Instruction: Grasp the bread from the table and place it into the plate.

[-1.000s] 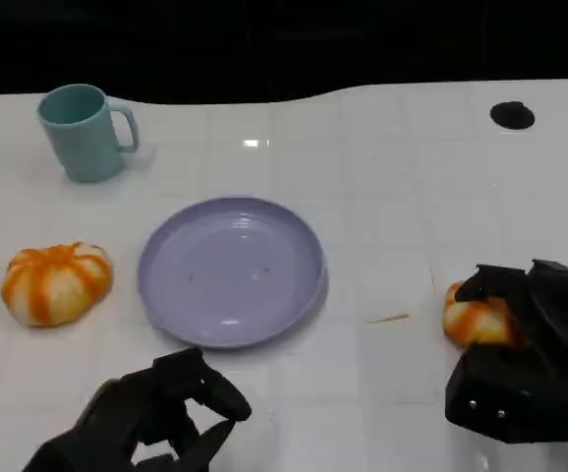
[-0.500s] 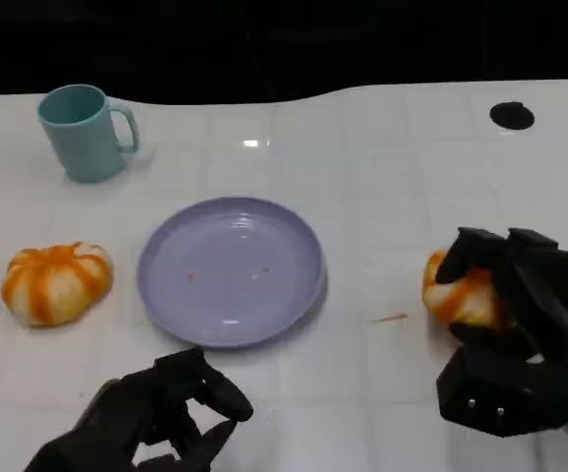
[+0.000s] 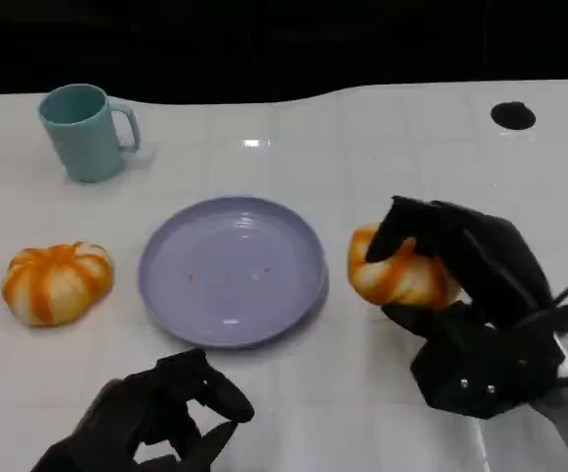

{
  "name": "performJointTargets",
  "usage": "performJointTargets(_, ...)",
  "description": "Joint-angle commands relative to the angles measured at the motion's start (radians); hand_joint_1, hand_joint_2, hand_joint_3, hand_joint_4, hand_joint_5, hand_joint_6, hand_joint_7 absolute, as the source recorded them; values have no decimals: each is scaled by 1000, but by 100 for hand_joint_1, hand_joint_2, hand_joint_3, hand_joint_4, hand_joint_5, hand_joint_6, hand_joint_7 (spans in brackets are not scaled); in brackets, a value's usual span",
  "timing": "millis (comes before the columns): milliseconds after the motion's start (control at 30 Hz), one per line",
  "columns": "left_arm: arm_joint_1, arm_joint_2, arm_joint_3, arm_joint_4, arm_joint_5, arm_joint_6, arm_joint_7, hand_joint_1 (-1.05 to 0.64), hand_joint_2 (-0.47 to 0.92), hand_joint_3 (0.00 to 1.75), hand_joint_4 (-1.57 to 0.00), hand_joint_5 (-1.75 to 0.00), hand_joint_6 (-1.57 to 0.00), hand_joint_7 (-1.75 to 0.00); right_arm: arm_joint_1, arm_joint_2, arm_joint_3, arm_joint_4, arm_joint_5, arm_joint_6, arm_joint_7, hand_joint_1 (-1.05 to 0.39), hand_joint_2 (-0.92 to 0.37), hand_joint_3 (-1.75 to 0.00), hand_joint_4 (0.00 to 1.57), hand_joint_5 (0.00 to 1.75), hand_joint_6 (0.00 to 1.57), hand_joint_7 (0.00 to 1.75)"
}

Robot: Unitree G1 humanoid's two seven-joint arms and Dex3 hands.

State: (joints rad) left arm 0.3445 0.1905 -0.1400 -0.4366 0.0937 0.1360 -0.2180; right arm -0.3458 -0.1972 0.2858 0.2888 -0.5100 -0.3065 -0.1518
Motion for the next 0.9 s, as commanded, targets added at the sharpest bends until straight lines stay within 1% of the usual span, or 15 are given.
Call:
performJointTargets(33,11,9,1,0,2,-4,1,-20,79,68,-60,-174,-63,-125,-49,51,25,31,5,-5,6,-7,-25,-144,96,175,80,162)
performJointTargets(133,18,5,1,-9,-11,5,-3,-19,79,67,-61,-175,-63,-125,-82,85,43,69,-4,-4,2,-7,-26,-144,97,175,76,171)
performJointTargets(200,23,5,1,-11,-13,5,-4,-19,79,67,-61,-175,-63,-125,-106,106,52,101,-13,-7,-6,-6,-26,-144,97,175,74,174)
performJointTargets(367,29,8,4,-8,-15,-6,-6,-20,80,66,-61,-175,-64,-124,-179,160,68,212,-9,-40,-29,-7,-27,-142,95,175,71,175)
performJointTargets(500,35,8,5,-13,-17,-3,-7,-20,79,66,-63,-175,-64,-124,-250,208,84,322,-36,-52,-87,-8,-28,-142,95,175,72,175)
performJointTargets(633,37,8,4,-11,-12,-9,-4,-20,79,67,-63,-175,-64,-124,-326,249,93,461,-52,-74,-153,-11,-27,-142,96,175,72,175)
performJointTargets(733,36,11,3,-7,-5,-16,-2,-20,78,67,-65,-175,-64,-124,-372,270,94,538,-45,-75,-166,-12,-30,-139,93,175,71,173)
performJointTargets(800,37,10,4,-6,-6,-16,-3,-20,79,67,-64,-175,-64,-124,-397,288,82,575,-15,-52,-127,-14,-36,-131,87,175,72,152)
performJointTargets(867,37,8,5,-5,-12,-14,-4,-19,79,67,-64,-175,-64,-124,-420,302,72,603,18,-30,-71,-16,-41,-118,79,175,72,126)
performJointTargets(900,37,6,5,-5,-14,-10,-3,-19,79,67,-64,-175,-64,-124,-431,304,71,615,29,-19,-39,-17,-46,-103,68,155,71,104)
